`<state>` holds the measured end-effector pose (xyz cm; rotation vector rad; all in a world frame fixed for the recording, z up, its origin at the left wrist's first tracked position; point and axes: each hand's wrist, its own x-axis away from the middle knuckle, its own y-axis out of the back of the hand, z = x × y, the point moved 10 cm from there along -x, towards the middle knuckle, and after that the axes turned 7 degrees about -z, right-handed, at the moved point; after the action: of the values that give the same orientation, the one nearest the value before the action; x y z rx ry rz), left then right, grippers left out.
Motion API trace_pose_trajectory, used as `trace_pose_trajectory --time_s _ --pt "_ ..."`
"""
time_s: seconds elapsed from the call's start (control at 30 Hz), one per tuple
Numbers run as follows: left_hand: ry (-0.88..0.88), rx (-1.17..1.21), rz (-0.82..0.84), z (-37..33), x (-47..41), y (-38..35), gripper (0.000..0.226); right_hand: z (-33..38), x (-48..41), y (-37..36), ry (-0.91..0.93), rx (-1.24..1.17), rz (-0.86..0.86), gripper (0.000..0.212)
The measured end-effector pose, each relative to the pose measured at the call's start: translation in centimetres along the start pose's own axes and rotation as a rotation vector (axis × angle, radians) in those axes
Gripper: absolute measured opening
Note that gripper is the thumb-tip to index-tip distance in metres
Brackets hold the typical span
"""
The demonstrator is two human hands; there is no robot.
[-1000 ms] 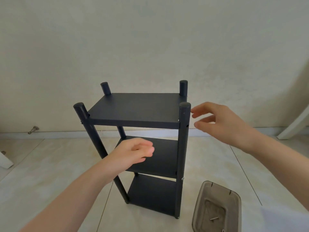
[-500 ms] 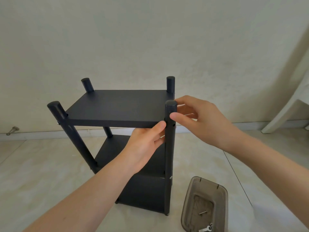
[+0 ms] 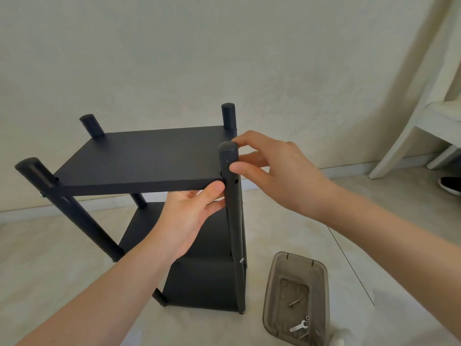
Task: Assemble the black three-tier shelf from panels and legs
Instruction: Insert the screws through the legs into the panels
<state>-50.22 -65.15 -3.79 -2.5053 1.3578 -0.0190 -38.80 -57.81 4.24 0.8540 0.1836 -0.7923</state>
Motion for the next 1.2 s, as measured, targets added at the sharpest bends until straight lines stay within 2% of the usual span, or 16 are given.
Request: trace_pose_trajectory --time_s 0.13,0.57,0.97,1.13,1.2 --pt "0.004 0.017 0.021 0.1 0.1 0.0 0.023 0.1 0.0 -0.1 0.015 0.023 0.002 0.024" --pt "0.059 0.022 -0.065 0.8 0.1 0.0 0.021 -0.2 0.0 0.0 0.004 -0.050 -0.015 0.022" --pt "0.040 0.002 -0.036 0.2 0.3 -0.3 0.018 -0.1 -0.1 0.1 0.010 -0.119 -0.028 0.017" --pt "0.055 0.005 -0.049 0.3 0.3 -0.2 0.026 -1.0 0.5 0.3 -0.057 -0.244 -0.048 0.020" --pt "0.069 0.015 -0.062 0.5 0.4 -0.1 0.022 -2.3 1.0 0.8 -0.127 -0.364 -0.101 0.016"
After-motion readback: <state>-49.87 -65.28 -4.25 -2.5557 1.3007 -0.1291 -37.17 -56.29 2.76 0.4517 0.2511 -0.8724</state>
